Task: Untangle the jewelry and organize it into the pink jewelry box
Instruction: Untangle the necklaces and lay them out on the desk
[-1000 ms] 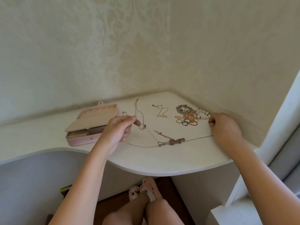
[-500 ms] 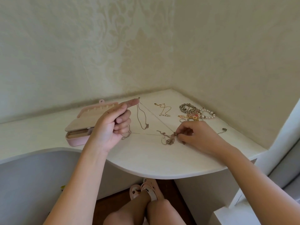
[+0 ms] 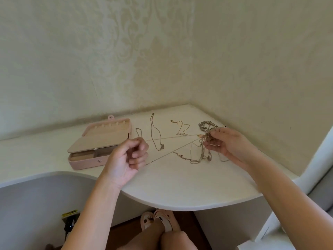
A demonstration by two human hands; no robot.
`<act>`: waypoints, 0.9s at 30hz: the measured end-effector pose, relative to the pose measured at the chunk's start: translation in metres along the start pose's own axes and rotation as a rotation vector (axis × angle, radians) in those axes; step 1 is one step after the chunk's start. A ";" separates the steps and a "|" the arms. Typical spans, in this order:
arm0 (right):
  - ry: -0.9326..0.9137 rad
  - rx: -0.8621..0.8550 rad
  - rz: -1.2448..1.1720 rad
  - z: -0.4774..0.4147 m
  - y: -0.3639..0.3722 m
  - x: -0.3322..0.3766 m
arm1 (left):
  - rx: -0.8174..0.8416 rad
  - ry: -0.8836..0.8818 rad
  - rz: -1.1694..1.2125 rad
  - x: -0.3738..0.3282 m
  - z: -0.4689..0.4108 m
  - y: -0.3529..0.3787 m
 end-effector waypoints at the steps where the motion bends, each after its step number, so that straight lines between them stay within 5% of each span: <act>1: -0.034 -0.024 0.096 -0.004 0.001 0.007 | 0.011 0.011 0.001 -0.002 0.000 0.001; 6: 0.029 0.181 0.384 -0.025 0.008 0.034 | 0.010 0.043 -0.137 -0.012 0.000 -0.006; 12: 0.308 0.424 0.349 -0.047 0.017 0.027 | -0.140 0.107 -0.131 -0.017 -0.001 -0.023; 17: 0.296 0.501 0.341 -0.058 0.022 0.021 | -0.102 0.082 -0.127 -0.016 0.005 -0.021; 27: 0.150 0.700 -0.084 -0.053 0.030 0.032 | 0.450 -0.398 -0.620 -0.008 0.017 -0.003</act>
Point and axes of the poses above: each hand's wrist, its own z-axis away from the middle knuckle, its own y-axis out of the palm, x = y × z, the point moved 7 cm from there along -z, towards the middle knuckle, and after that the axes turned 14 degrees about y, right-handed, at the moved point
